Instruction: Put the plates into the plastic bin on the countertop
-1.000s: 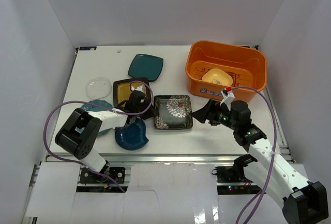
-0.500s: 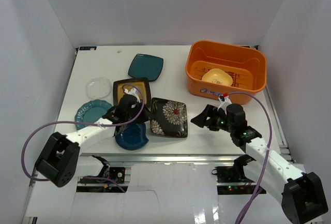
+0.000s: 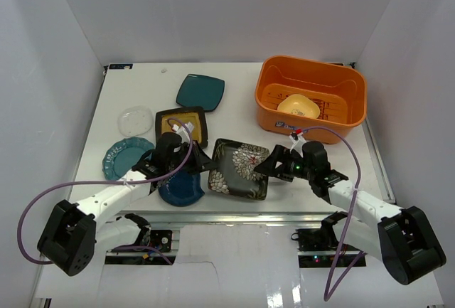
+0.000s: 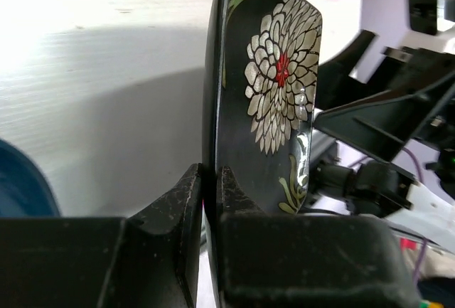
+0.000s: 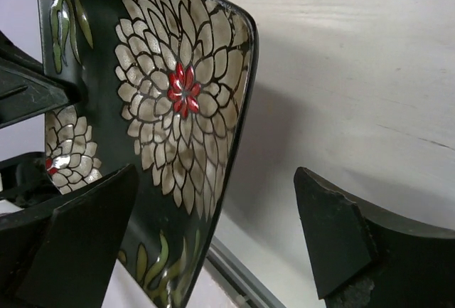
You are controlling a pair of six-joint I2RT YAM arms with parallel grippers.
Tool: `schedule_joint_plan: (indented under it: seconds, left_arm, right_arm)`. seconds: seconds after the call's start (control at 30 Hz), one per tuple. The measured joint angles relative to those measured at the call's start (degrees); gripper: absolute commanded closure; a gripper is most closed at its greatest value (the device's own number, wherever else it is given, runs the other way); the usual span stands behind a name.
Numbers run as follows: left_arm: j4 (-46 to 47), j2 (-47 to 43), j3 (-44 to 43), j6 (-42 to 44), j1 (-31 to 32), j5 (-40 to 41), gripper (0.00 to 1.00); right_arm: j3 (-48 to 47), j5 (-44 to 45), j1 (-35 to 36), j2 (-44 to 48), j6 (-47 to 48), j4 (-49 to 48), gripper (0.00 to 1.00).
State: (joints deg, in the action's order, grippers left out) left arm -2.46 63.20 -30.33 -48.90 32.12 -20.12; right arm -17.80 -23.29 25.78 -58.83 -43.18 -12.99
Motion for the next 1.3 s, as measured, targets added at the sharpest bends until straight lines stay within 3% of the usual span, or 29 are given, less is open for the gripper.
schedule_joint_plan:
  seconds: [0.03,0.1,0.13,0.17,0.23,0.27,0.3,0.37,0.4,0.5,0.6,0.77,0.97,1.13,1.3]
  left_arm:
    - [0.52,-0.07,0.0,-0.37,0.0,-0.72,1.0]
    - [1.53,-0.31,-0.02,-0.94,0.0,-2.19,1.0]
    - [1.88,-0.44,-0.02,-1.22,0.0,-2.97,1.0]
    - [2.25,-0.55,-0.02,-1.46,0.0,-3.56,1.0]
    - [2.86,-0.81,-0.04,-1.62,0.0,-4.59,0.99]
    - [1.99,-0.96,-0.13,-0.79,-0.04,-4.48,0.94]
    - [1.27,-0.96,-0.13,-0.04,-0.22,-3.98,0.77]
    - [-0.39,-0.94,-0.57,0.87,-0.5,-3.08,0.58]
    - [-1.77,-0.98,-1.86,1.27,-0.37,-3.34,0.39]
    - [-6.25,-1.4,-9.03,3.91,0.0,-2.62,0.17]
    - [-9.33,-2.6,-16.04,7.78,0.0,-0.35,0.07]
    - [-13.09,-8.17,-22.27,13.31,0.0,3.43,0.02]
    - [-16.48,-14.34,-20.46,18.73,0.0,4.59,0.02]
    - [-19.02,-16.31,-14.99,22.34,0.0,3.96,0.02]
    - [-21.62,-17.16,-13.53,25.14,2.58,5.77,0.02]
  right_arm:
    - [0.0,-0.37,0.33,-0.42,-0.22,-0.52,0.0]
    - [0.07,-1.22,0.79,-0.94,-0.63,-1.86,0.14]
    - [0.35,-1.62,1.01,-0.96,-1.27,-2.99,0.27]
    - [0.59,-2.01,1.14,-0.96,-1.53,-4.0,0.56]
    - [0.83,-3.1,1.31,-0.76,-3.17,-5.6,0.81]
    - [0.83,-3.15,1.33,-0.33,-4.92,-5.6,0.92]
    - [0.74,-3.45,0.87,0.52,-6.56,-6.21,0.92]
    - [-0.13,-3.52,0.87,3.37,-7.67,-5.7,0.92]
    - [-0.92,-2.78,1.22,4.98,-7.06,-4.37,0.92]
    - [-6.12,0.24,1.53,7.39,-4.76,2.67,0.92]
    - [-16.72,2.99,0.72,6.71,-1.64,9.94,0.92]
    - [-37.9,5.79,-6.88,0.31,2.89,16.13,0.92]
    - [-57.2,8.5,-21.29,-10.75,7.58,19.67,0.92]
    - [-61.94,6.21,-31.54,-20.98,11.72,23.8,0.92]
    - [-61.94,2.67,-36.57,-30.75,15.8,30.93,0.92]
